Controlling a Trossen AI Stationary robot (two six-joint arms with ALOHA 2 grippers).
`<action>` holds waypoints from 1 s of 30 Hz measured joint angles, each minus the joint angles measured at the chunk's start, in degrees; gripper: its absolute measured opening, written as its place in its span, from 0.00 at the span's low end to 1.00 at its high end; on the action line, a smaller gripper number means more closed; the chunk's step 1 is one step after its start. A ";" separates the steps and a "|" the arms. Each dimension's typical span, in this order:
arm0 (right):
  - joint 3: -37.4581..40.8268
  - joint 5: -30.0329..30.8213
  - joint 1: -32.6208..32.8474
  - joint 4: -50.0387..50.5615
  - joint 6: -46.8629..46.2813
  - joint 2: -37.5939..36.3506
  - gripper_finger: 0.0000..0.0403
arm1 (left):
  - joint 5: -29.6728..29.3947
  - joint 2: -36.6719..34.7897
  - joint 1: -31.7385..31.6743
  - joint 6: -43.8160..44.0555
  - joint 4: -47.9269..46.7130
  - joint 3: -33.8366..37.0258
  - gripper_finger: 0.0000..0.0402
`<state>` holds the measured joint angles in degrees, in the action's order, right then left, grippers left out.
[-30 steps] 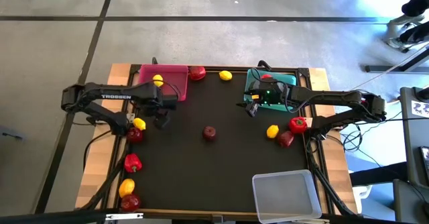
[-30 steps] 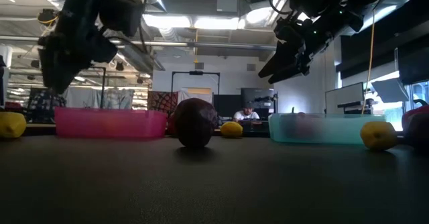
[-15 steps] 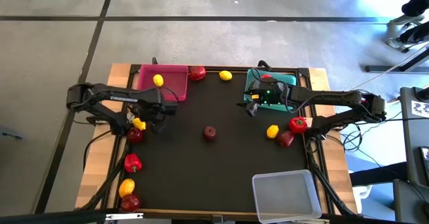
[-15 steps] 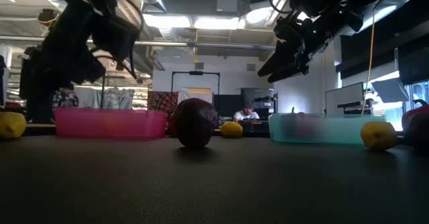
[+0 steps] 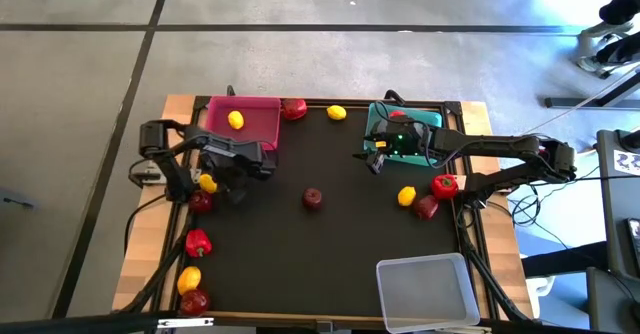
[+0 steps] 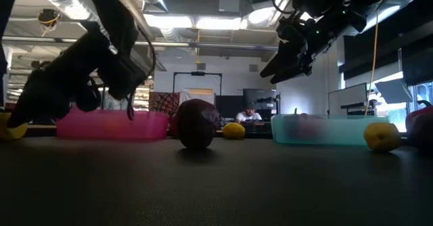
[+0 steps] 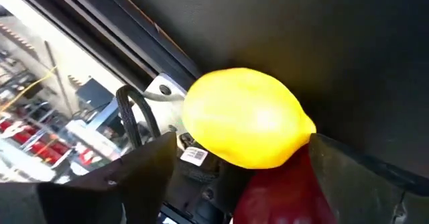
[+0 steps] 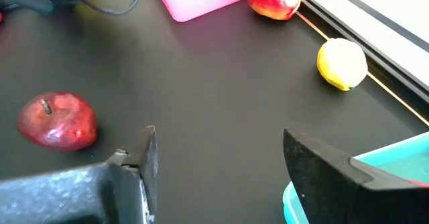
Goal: Sort produce into baskets
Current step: Put the lemon into the pink bin
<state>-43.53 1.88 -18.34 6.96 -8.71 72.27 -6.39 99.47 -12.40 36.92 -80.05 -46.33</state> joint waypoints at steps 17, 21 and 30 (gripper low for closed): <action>0.00 0.01 0.01 0.51 0.00 0.00 0.59 | 0.22 7.26 -0.11 -7.56 4.39 2.09 0.82; 0.00 0.01 0.00 0.46 0.00 0.00 0.59 | 0.37 7.23 -0.15 -7.75 4.55 2.08 0.82; 0.00 0.01 0.01 0.40 0.00 0.00 0.59 | 0.35 7.21 0.00 -9.61 4.44 2.08 0.66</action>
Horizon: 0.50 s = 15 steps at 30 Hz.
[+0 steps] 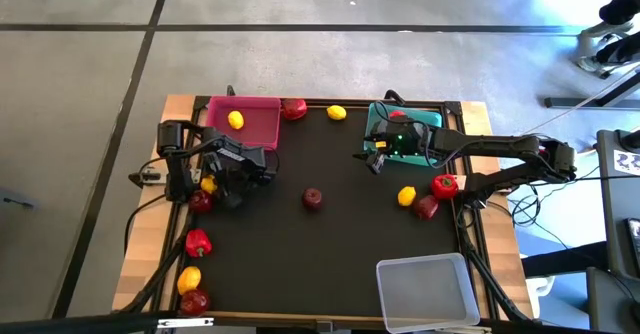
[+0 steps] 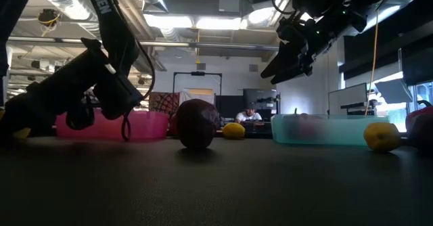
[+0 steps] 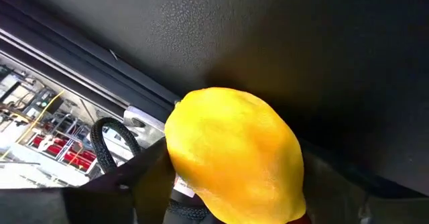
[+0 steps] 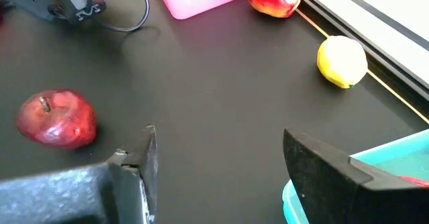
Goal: Sort produce into baskets
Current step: Put the lemon into the pink bin
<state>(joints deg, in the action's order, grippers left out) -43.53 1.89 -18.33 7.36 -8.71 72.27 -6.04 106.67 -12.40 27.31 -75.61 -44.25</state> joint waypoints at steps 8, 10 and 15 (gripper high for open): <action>0.00 0.00 -0.02 0.02 0.00 0.00 0.59 | -2.18 -3.36 0.38 -1.35 -0.39 -0.91 0.62; 0.00 0.00 -0.01 0.02 0.00 0.00 0.59 | -2.45 -5.26 0.74 -1.31 -0.85 -1.96 0.62; 0.00 0.00 -0.02 0.02 0.00 0.00 0.59 | -4.46 -11.20 1.23 -0.46 -2.40 -5.86 0.62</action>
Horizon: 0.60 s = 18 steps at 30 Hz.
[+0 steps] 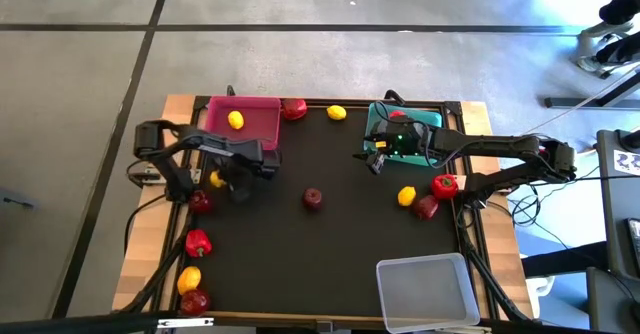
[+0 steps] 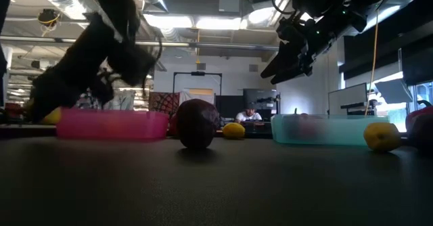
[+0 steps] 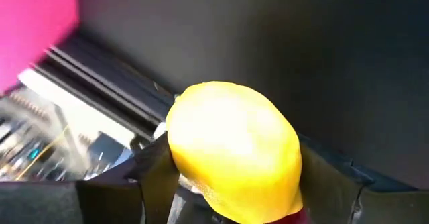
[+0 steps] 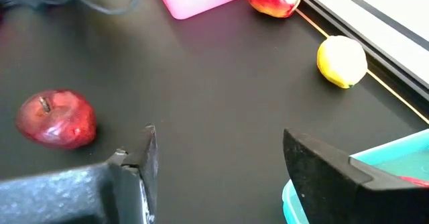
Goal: Sort produce into baskets
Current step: Put the lemon into the pink bin
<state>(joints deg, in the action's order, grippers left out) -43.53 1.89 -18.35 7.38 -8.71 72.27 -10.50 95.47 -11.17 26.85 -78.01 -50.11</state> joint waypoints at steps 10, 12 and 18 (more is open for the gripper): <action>0.00 0.00 0.02 -0.07 0.00 0.00 0.59 | -6.37 -14.60 -0.98 0.35 0.90 -7.11 0.61; 0.00 -0.01 0.00 -0.06 0.00 0.00 0.59 | -8.74 -17.37 -1.46 0.39 1.61 -7.66 0.62; 0.00 -0.01 0.01 -0.06 0.00 0.00 0.59 | -13.39 -23.79 -4.41 -0.13 6.82 -7.72 0.65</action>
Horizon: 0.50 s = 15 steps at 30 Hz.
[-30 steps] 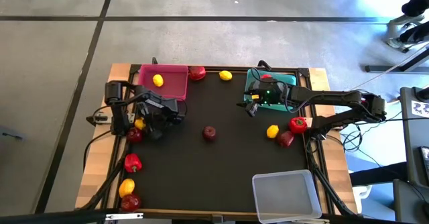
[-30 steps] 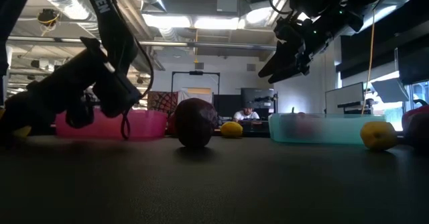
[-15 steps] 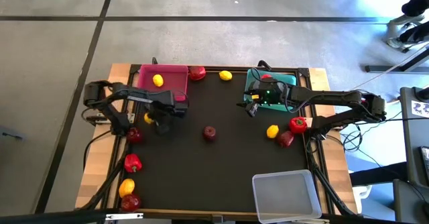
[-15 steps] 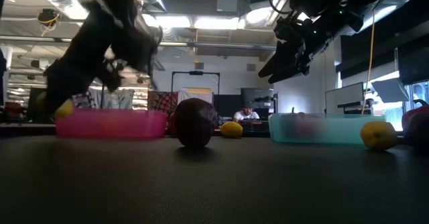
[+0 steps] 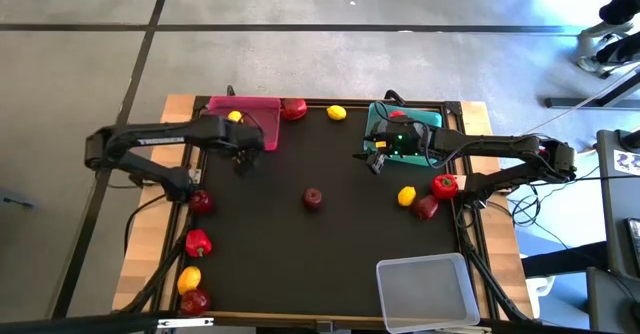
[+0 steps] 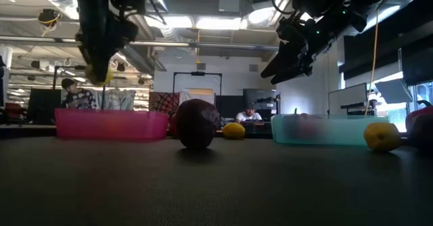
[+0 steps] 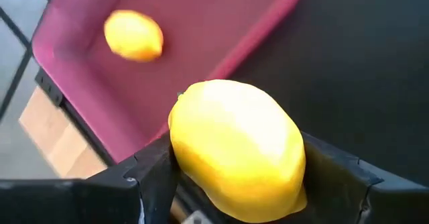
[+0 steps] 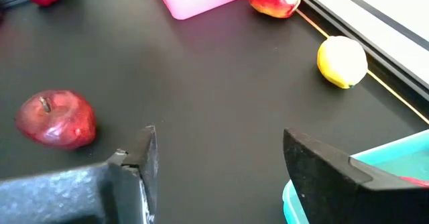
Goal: Sort produce into baskets
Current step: Put the lemon into the pink bin
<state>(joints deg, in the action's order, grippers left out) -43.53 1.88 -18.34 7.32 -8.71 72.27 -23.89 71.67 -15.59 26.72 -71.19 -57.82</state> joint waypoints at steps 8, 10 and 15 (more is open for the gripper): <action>0.00 0.00 -0.01 0.01 0.00 0.00 0.59 | -3.41 -1.40 -6.00 -3.87 10.07 0.21 0.66; 0.00 0.01 0.01 0.04 0.00 0.00 0.59 | -3.64 -1.28 -7.61 -5.43 13.90 0.90 0.66; 0.00 -0.01 0.01 0.01 0.00 0.00 0.59 | -3.64 -1.22 -11.91 -7.78 21.83 3.84 0.66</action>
<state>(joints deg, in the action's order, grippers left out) -43.53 1.87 -18.33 7.33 -8.71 72.27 -27.53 70.46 -27.50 18.94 -49.36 -53.98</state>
